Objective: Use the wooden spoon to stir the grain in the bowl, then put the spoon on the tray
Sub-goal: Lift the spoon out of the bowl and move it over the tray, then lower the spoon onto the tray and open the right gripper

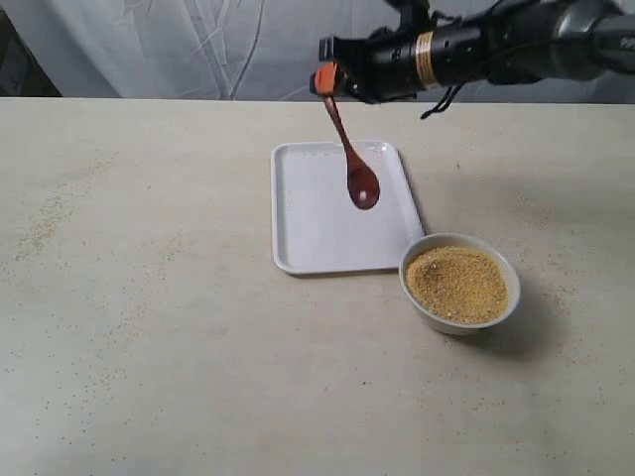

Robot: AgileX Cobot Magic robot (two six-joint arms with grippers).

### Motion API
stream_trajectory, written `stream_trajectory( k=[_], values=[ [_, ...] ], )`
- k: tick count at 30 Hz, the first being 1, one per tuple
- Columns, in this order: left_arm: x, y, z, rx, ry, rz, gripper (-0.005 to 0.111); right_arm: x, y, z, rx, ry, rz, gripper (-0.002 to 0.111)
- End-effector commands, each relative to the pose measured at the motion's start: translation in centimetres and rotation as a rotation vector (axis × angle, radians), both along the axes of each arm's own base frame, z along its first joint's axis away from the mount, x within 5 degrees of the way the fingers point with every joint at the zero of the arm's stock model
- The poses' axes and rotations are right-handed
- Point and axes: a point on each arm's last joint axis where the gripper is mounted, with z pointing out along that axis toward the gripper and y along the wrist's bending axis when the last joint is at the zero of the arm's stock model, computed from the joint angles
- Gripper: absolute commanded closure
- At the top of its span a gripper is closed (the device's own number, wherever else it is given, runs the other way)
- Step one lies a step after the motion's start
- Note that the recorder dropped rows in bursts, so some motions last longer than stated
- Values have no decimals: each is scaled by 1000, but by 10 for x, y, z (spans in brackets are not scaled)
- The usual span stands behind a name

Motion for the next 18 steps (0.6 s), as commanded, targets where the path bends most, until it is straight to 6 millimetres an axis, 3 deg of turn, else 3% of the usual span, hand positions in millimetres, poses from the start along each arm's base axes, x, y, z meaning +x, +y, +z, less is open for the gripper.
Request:
stream_trajectory(
  k=[1, 6, 12, 15, 18],
  values=[
    [0, 0, -1, -6, -6, 1, 107, 10, 3, -37, 110, 139, -59, 104],
    [0, 0, -1, -6, -6, 1, 107, 12, 3, -69, 116, 210, -82, 81],
    [0, 0, -1, -6, -6, 1, 107, 16, 0, -74, 76, 199, -133, 57],
    [0, 0, -1, -6, -6, 1, 107, 16, -4, -80, -26, 162, -120, 46],
    [0, 0, -1, -6, -6, 1, 107, 14, -5, -84, -97, 133, -86, 44]
  ],
)
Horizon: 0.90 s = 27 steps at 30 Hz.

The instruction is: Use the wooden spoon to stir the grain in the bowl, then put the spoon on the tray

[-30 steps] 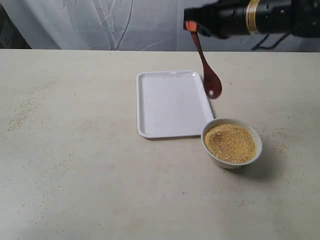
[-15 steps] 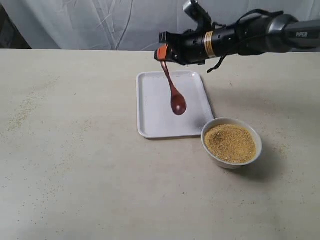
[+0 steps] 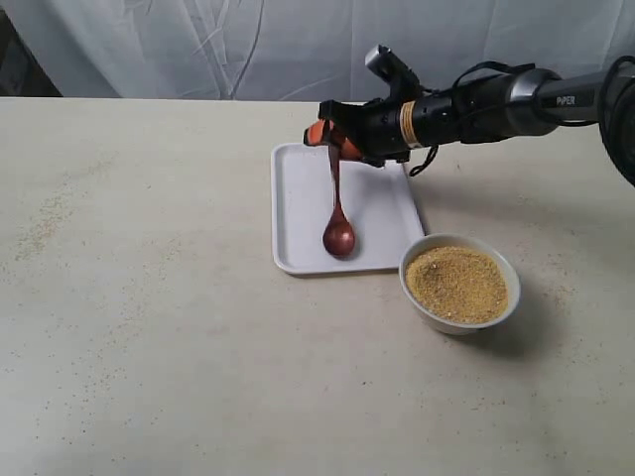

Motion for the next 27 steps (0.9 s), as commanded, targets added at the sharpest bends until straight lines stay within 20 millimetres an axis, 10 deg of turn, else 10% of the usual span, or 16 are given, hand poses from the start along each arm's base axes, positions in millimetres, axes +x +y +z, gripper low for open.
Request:
stream_trajectory(
  k=[1, 14, 23, 27],
  values=[
    [0, 0, -1, -6, -6, 1, 107, 0, -4, -2, -75, -17, 14, 44],
    [0, 0, -1, -6, -6, 1, 107, 5, -7, 8, -144, -118, 3, 44],
    [0, 0, -1, -6, -6, 1, 107, -12, -13, 109, -63, -368, 189, 108],
    [0, 0, -1, -6, -6, 1, 107, -30, -13, 158, -5, -451, 265, 109]
  ],
)
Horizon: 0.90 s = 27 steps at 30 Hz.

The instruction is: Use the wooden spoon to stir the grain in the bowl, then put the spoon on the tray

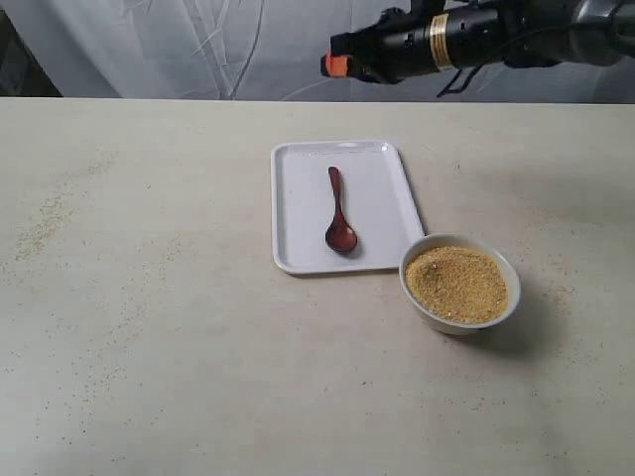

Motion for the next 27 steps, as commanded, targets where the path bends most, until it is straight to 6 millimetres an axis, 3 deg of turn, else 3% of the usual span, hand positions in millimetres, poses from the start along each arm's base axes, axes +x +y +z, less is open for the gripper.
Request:
stream_trajectory(
  k=[1, 2, 4, 6, 8, 9, 12, 13, 15, 17, 19, 23, 27],
  values=[
    [0, 0, -1, -6, -6, 1, 107, -20, -2, 54, 47, -102, 94, 109],
    [0, 0, -1, -6, -6, 1, 107, -30, -5, 75, 71, -128, 132, 109],
    [0, 0, -1, -6, -6, 1, 107, -47, -14, 91, 74, -146, 130, 109],
    [0, 0, -1, -6, -6, 1, 107, -62, -31, 90, 30, -167, 75, 109],
    [0, 0, -1, -6, -6, 1, 107, -72, -61, 77, -66, -176, -107, 109],
    [0, 0, -1, -6, -6, 1, 107, -80, -90, 62, -167, -164, -313, 109],
    [0, 0, -1, -6, -6, 1, 107, -112, -153, 52, -418, -204, -819, 109],
    [0, 0, -1, -6, -6, 1, 107, -136, -177, 51, -545, -234, -1032, 109],
    [0, 0, -1, -6, -6, 1, 107, -177, -202, 44, -554, -116, -1334, 109],
    [0, 0, -1, -6, -6, 1, 107, -201, -206, 34, -530, 24, -1408, 109],
    [0, 0, -1, -6, -6, 1, 107, -216, -199, 20, -506, 157, -1336, 109],
    [0, 0, -1, -6, -6, 1, 107, -233, -169, 3, -455, 275, -989, 109],
    [0, 0, -1, -6, -6, 1, 107, -252, -143, 3, -528, 333, -642, 109]
  ],
)
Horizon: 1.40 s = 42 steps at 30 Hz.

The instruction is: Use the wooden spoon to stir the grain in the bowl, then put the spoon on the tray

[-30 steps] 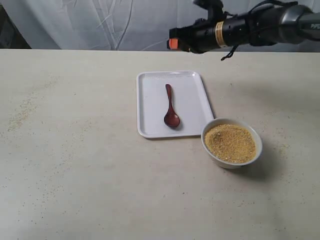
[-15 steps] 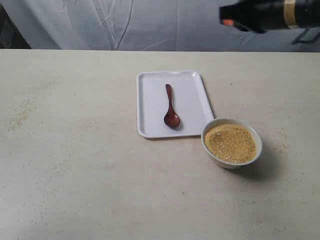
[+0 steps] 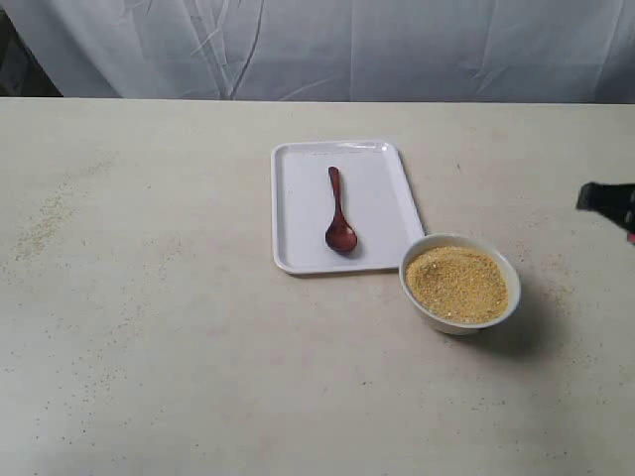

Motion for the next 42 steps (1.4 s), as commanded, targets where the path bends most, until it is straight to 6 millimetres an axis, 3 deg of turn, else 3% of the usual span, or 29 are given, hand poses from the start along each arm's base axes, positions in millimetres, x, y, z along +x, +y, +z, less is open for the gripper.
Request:
stream_trajectory(
  k=[1, 5, 8, 11, 15, 19, 21, 24, 30, 42],
  values=[
    [0, 0, -1, -6, -6, 1, 107, -21, 31, 4, 87, 113, 365, 109],
    [0, 0, -1, -6, -6, 1, 107, -44, 44, 13, 141, 175, 569, 109],
    [0, 0, -1, -6, -6, 1, 107, -57, 45, 26, 111, 113, 633, 109],
    [0, 0, -1, -6, -6, 1, 107, -70, 41, 47, 66, -56, 639, 109],
    [0, 0, -1, -6, -6, 1, 107, -103, 31, 78, -33, -293, 645, 109],
    [0, 0, -1, -6, -6, 1, 107, -135, 21, 95, -120, -490, 623, 109],
    [0, 0, -1, -6, -6, 1, 107, -148, 16, 96, -125, -603, 579, 109],
    [0, 0, -1, -6, -6, 1, 107, -157, 11, 79, -122, -705, 509, 109],
    [0, 0, -1, -6, -6, 1, 107, -156, 8, 47, -160, -714, 492, 109],
    [0, 0, -1, -6, -6, 1, 107, -157, 9, 42, -148, -657, 507, 109]
  ],
)
